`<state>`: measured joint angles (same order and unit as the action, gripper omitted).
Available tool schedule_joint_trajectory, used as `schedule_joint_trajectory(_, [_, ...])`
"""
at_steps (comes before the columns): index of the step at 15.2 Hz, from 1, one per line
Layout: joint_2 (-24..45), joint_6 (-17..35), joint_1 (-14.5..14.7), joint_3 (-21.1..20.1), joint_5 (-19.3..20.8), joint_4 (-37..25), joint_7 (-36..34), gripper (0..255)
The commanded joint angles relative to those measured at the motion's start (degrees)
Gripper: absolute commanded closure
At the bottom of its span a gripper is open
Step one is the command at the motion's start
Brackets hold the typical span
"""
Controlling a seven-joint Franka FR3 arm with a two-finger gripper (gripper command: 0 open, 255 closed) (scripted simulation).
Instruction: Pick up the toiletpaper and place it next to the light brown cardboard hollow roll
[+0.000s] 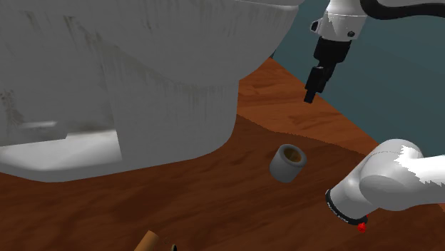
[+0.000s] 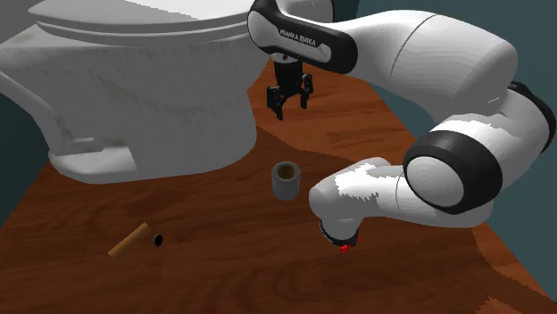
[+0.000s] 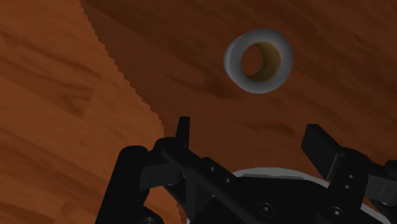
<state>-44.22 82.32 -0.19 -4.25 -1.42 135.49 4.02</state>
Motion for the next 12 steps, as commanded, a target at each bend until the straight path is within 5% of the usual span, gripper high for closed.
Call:
schedule_joint_trajectory(1, [0.0, 0.0, 0.0, 0.0, 0.0, 0.0, 0.0, 0])
schedule_joint_trajectory(12, [-12.8, 19.2, 4.1, 0.7, -1.7, 27.8, 6.1, 0])
